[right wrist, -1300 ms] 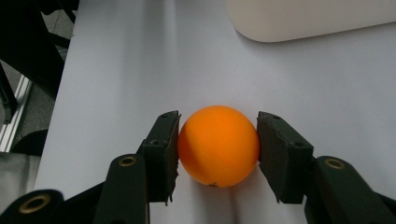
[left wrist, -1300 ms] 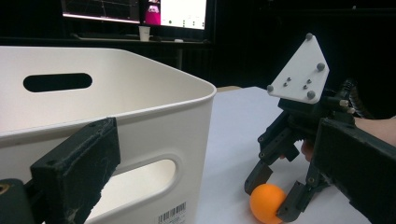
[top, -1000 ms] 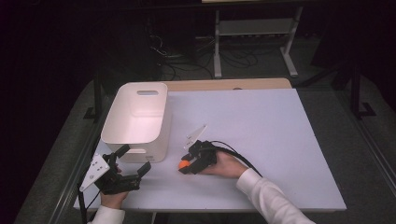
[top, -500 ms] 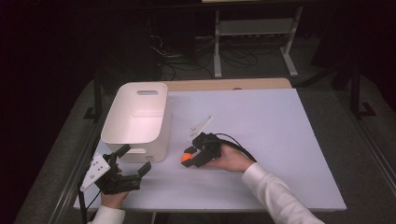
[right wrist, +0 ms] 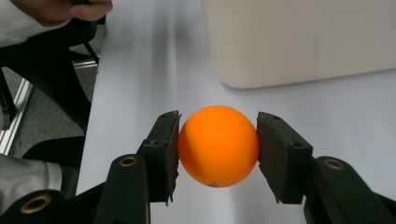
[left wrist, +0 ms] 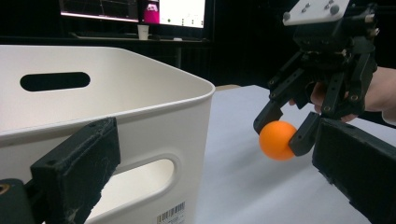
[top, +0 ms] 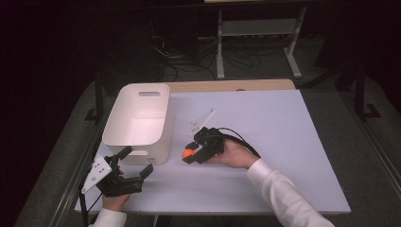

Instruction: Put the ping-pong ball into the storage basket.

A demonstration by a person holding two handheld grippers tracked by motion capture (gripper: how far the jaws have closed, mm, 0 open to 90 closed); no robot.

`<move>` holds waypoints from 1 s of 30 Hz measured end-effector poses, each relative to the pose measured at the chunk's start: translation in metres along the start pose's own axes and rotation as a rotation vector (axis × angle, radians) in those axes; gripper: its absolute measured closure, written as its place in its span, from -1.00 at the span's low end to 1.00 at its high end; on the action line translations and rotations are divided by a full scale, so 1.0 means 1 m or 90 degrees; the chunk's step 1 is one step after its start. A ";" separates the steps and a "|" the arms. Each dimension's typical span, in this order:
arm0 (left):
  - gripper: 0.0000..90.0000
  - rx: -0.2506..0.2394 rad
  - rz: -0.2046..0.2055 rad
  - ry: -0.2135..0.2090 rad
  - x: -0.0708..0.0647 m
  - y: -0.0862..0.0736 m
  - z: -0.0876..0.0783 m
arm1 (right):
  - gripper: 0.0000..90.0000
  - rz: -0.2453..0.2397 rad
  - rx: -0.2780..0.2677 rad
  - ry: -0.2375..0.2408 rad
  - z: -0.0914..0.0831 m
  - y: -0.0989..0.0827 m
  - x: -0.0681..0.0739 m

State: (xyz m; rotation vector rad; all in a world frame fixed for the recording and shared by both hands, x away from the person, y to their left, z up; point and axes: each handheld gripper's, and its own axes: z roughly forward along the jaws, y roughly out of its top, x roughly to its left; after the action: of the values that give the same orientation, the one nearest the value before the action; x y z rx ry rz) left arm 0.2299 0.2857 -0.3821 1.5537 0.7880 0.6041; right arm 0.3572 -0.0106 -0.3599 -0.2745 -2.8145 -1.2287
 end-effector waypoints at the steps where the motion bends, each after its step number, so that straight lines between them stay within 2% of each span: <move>1: -0.99 0.000 0.000 0.000 0.000 0.000 0.000 | 0.10 0.000 -0.002 0.002 -0.001 0.001 0.000; 27: -0.99 0.010 -0.005 0.000 0.000 0.000 0.000 | 0.10 -0.030 -0.006 0.001 -0.017 0.028 -0.002; 30: -0.99 0.002 -0.006 -0.001 -0.001 -0.001 0.001 | 0.10 -0.030 -0.007 -0.001 -0.020 0.031 -0.002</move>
State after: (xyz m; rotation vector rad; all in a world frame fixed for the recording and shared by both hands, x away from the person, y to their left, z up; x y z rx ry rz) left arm 0.2304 0.2844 -0.3832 1.5517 0.7955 0.5951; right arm 0.3645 -0.0050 -0.3240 -0.2102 -2.8326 -1.2534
